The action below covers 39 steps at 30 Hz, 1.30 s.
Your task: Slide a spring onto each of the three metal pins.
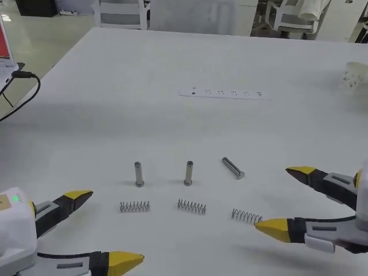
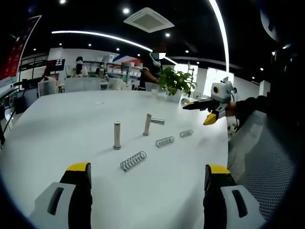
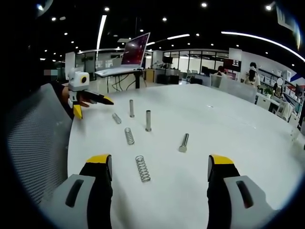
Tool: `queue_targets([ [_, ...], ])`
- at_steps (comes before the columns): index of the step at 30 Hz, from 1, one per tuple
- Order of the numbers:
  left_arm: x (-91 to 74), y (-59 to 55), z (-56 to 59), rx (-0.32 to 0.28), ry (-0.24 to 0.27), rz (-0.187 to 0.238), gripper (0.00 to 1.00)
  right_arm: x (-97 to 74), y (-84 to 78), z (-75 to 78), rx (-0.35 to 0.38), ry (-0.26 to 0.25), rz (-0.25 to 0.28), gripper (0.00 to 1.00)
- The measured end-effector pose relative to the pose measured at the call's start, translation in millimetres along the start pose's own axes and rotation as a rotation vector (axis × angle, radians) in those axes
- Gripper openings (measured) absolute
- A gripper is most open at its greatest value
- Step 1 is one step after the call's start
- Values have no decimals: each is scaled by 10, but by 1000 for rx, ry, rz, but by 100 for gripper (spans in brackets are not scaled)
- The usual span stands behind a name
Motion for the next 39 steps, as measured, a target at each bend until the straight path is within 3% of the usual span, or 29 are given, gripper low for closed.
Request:
queue_targets([
  [10,-22,0,-8,-4,8,2,96,16,81,77,-30,1,-10,82],
  [19,-37,18,-11,-2,15,8,96,49,266,170,-72,8,-21,81],
  [39,-65,27,7,-4,16,7,96,419,485,294,-115,13,-85,77],
])
Point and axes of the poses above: the centre of the closed fingertips' face, and the gripper's own axes: x roughly forward along the fingers, z roughly to its right, y roughly out of its top, the point moved 5 cm from there along -x, roughly backward along the fingers, and after that the axes turned 13 degrees about x, right-handed, at the moved point
